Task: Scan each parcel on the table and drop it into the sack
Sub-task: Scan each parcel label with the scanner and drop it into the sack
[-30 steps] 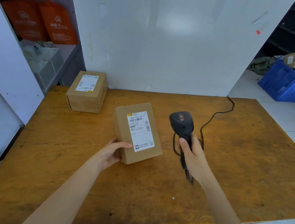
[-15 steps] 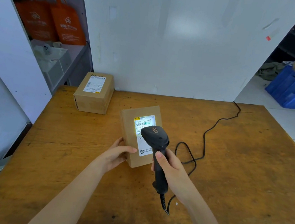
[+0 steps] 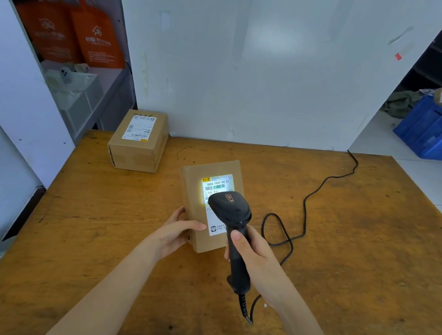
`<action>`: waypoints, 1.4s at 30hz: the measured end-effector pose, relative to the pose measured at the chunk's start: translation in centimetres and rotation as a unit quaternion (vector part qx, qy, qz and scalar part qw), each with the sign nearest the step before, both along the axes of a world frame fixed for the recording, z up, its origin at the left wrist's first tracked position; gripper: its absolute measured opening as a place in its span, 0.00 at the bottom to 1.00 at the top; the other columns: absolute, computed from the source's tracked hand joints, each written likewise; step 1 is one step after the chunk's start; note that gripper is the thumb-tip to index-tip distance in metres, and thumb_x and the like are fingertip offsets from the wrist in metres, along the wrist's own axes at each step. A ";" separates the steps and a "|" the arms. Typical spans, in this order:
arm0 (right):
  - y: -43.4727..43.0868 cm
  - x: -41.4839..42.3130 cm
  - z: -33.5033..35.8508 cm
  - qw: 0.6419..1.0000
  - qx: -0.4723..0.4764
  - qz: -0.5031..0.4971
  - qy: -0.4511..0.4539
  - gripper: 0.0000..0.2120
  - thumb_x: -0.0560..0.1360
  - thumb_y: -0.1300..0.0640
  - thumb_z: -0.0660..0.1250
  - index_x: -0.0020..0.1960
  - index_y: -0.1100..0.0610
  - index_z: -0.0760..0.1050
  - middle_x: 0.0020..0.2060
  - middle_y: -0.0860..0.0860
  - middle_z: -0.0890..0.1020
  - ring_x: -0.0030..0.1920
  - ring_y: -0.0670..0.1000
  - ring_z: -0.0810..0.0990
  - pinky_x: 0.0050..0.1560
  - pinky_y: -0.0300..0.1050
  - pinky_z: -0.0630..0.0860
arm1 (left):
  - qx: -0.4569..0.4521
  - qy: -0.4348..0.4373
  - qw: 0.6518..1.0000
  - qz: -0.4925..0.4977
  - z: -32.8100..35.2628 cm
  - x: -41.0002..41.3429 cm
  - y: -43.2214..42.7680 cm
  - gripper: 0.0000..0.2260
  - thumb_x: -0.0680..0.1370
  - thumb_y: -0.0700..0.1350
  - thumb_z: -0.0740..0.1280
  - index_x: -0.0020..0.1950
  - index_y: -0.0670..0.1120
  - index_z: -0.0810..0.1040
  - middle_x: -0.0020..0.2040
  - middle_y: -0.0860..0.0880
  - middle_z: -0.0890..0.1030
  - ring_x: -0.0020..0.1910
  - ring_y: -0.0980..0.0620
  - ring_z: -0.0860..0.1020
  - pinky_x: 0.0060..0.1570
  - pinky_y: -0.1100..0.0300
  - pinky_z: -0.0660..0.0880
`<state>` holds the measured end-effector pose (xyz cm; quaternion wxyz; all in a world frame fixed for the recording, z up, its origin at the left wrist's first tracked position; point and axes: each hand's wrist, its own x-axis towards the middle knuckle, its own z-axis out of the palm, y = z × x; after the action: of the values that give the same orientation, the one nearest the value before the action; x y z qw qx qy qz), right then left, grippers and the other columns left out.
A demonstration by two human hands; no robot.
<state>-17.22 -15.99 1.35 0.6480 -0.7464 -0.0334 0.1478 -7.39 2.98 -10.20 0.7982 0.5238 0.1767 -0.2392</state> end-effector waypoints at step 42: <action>9.0 7.5 -6.4 0.981 -0.150 0.049 -0.112 0.25 0.80 0.47 0.60 0.75 0.50 0.60 0.69 0.44 0.71 0.66 0.43 0.69 0.64 0.39 0.67 | -0.044 -0.008 0.983 0.178 2.8 -7.6 9.9 0.40 0.65 0.38 0.78 0.72 0.56 0.67 0.60 0.49 0.81 0.60 0.46 0.76 0.54 0.49 0.78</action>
<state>-9.76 -6.95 -5.03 0.5126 -0.8445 -0.1201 0.0980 -15.00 12.85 -7.42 0.8520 0.4497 0.2501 -0.0963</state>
